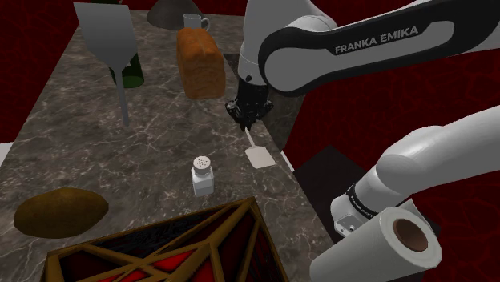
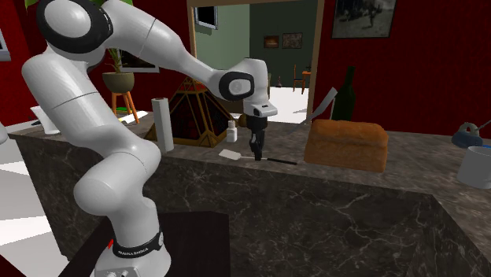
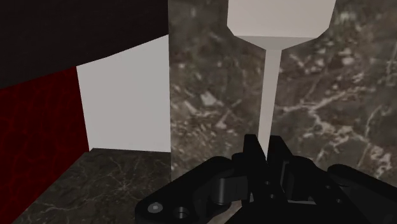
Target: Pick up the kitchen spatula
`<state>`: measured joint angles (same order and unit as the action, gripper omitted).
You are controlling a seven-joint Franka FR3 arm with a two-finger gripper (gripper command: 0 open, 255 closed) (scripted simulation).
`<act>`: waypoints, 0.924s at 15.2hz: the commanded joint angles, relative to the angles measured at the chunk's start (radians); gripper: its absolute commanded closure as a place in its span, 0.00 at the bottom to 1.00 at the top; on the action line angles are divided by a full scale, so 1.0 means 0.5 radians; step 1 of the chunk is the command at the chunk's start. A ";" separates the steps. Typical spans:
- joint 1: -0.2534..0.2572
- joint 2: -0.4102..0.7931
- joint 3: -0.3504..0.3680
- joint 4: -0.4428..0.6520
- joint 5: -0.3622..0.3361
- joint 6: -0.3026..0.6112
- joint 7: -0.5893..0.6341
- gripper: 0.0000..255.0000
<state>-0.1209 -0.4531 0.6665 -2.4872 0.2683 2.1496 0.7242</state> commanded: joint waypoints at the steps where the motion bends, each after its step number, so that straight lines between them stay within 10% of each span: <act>1: 0.000 0.000 0.000 0.000 0.000 0.000 0.000 1.00; 14: 0.014 -0.128 -0.106 0.234 -0.013 -0.358 -0.025 1.00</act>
<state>-0.1124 -0.5156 0.6170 -2.3851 0.2645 1.9867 0.7117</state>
